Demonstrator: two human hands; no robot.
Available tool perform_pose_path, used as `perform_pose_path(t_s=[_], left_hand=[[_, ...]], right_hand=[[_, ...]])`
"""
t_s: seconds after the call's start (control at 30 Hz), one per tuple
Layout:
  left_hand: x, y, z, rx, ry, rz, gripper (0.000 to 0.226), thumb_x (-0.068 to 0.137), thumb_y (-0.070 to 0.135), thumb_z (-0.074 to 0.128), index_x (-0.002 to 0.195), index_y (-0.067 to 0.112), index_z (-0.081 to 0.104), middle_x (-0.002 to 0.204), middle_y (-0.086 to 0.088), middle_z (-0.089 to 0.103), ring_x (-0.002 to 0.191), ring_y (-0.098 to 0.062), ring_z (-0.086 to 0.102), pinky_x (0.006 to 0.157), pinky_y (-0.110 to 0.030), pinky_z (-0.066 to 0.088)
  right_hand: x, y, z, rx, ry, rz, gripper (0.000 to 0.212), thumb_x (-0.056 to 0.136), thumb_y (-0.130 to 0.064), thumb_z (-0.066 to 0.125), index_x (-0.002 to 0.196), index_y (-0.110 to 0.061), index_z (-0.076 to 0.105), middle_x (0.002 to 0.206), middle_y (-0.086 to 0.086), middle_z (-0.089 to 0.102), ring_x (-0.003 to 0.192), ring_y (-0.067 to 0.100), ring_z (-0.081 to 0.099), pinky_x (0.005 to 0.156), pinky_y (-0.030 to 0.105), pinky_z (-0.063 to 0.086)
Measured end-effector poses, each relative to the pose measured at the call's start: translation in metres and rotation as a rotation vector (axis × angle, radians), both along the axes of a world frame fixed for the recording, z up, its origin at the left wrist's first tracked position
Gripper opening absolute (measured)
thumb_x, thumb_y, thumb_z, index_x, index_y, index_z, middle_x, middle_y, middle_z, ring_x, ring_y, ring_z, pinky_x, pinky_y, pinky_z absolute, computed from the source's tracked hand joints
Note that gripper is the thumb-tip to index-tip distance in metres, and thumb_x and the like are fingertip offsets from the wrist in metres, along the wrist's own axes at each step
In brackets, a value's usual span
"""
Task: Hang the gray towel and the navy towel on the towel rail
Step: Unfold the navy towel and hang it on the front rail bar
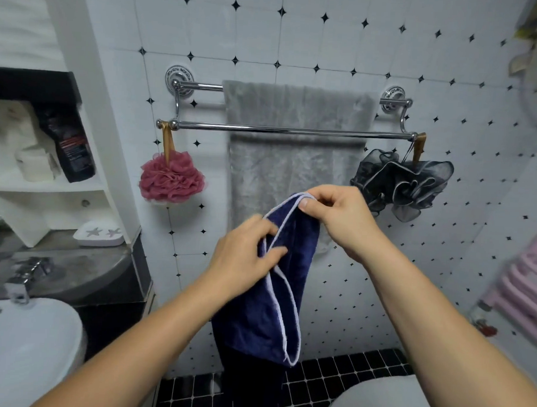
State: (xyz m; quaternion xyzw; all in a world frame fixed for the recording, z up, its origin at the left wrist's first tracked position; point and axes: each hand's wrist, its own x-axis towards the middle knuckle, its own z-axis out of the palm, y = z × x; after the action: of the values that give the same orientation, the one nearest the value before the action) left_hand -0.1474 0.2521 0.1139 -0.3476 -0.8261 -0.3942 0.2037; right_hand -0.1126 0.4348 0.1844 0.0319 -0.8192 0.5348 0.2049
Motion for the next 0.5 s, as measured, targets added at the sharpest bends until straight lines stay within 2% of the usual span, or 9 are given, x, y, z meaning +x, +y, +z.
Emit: perform_pose_path(t_s=[0.1,0.2,0.27,0.37,0.5], left_hand=[[-0.003,-0.015,-0.047,-0.307,0.001,0.088,0.023,0.082,0.048,0.063,0.081,0.026,0.063,0.088,0.009,0.056,0.076,-0.020,0.060,0.060,-0.027,0.035],[-0.016,-0.028,-0.073,-0.649,-0.003,0.130,0.040,0.084,0.060,0.052,0.093,0.027,0.072,0.093,0.006,0.065,0.087,-0.024,0.063,0.066,-0.028,0.033],[-0.025,-0.038,-0.084,-0.810,-0.073,0.151,0.054,0.084,0.070,0.041,0.090,0.027,0.073,0.086,0.006,0.068,0.082,-0.021,0.062,0.072,-0.030,0.035],[-0.034,-0.056,-0.095,-0.861,-0.245,0.132,0.068,0.087,0.075,0.025,0.068,0.022,0.063,0.064,0.006,0.053,0.064,-0.017,0.052,0.069,-0.032,0.034],[-0.044,-0.078,-0.090,-0.762,-0.280,0.019,0.057,0.087,0.074,0.031,0.072,0.029,0.062,0.074,0.014,0.050,0.067,-0.009,0.051,0.060,-0.025,0.031]], right_hand=[[-0.004,0.006,0.001,-0.018,0.010,-0.032,0.009,0.086,-0.010,0.068,0.081,-0.014,0.075,0.079,0.004,0.072,0.072,0.012,0.063,0.076,0.035,0.054],[-0.010,0.014,0.001,-0.088,0.013,-0.070,0.009,0.086,-0.009,0.068,0.082,-0.009,0.075,0.081,0.008,0.072,0.075,0.015,0.064,0.082,0.042,0.055],[-0.016,0.020,0.002,-0.116,0.019,-0.094,0.009,0.087,-0.008,0.067,0.083,-0.007,0.076,0.079,0.008,0.072,0.074,0.016,0.064,0.077,0.040,0.054],[-0.024,0.033,0.003,-0.138,0.021,-0.126,0.010,0.086,-0.007,0.067,0.082,-0.007,0.075,0.075,0.005,0.070,0.069,0.014,0.062,0.070,0.032,0.051],[-0.035,0.059,-0.006,-0.137,-0.018,-0.201,0.009,0.085,-0.009,0.068,0.079,-0.007,0.074,0.074,0.004,0.069,0.069,0.014,0.061,0.071,0.031,0.050]])
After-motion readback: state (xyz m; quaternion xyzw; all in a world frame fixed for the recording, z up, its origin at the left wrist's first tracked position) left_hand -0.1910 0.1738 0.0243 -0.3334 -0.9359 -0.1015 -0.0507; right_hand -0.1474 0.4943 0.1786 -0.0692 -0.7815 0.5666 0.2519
